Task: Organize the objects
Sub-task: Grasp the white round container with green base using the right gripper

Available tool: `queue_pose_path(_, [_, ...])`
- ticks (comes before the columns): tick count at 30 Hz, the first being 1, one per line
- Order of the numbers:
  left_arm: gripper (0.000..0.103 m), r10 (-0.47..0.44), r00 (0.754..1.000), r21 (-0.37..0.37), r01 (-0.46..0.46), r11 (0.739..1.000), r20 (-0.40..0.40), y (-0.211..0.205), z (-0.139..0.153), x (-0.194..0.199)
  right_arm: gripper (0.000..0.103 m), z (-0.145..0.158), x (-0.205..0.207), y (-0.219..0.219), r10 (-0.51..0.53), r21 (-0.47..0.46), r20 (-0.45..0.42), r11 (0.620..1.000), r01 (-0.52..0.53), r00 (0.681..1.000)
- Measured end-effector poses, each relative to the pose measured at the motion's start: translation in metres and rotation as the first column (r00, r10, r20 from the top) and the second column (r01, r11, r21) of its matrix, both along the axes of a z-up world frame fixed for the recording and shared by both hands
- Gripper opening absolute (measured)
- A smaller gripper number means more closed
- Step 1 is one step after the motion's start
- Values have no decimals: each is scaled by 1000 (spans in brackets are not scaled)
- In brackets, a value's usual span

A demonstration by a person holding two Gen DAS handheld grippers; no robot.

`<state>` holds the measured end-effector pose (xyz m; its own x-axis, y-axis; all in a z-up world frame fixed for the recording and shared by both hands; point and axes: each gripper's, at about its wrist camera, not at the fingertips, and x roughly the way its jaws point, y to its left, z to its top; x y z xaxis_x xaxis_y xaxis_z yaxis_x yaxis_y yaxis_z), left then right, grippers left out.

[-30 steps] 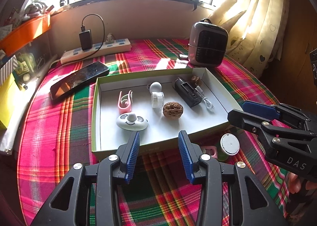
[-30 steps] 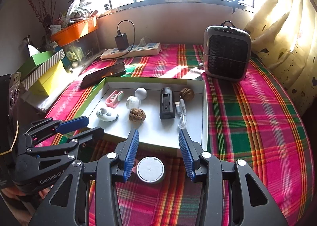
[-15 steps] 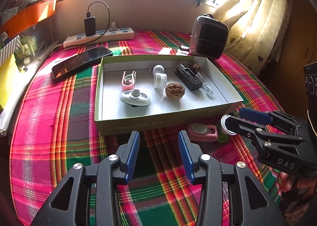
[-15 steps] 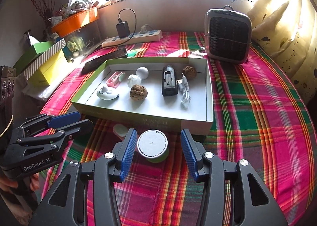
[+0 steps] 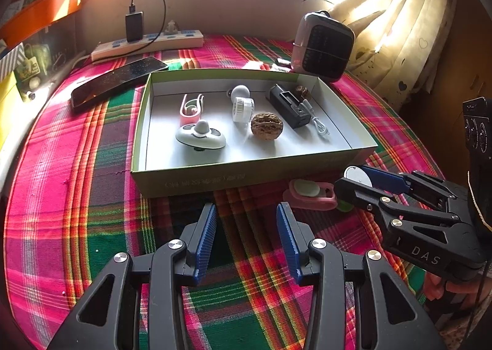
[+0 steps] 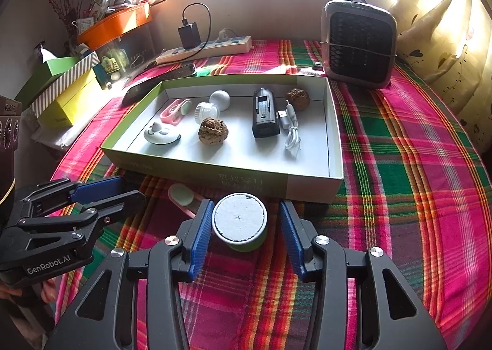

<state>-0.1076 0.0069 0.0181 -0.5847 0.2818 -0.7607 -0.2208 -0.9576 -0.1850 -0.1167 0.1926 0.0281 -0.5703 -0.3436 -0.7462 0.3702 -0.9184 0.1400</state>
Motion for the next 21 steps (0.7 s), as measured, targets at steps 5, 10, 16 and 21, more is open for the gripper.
queue_pose_path(5, [39,2,1000,4,-2,1000,6,0,-1,0,35,-1,2,-4,38,-50,29,998,-36,999])
queue_pose_path(10, [39,13,1000,19,-14,1000,13,-5,-1,1,35,-3,7,-13,94,-95,55,992,-89,994])
queue_pose_path(16, [39,42,999,40,-42,998,17,-14,0,1,35,-4,12,-27,167,-138,71,978,-157,983])
queue_pose_path(21, [39,48,999,47,-49,998,24,-16,0,0,35,-1,15,-23,167,-132,58,978,-159,984])
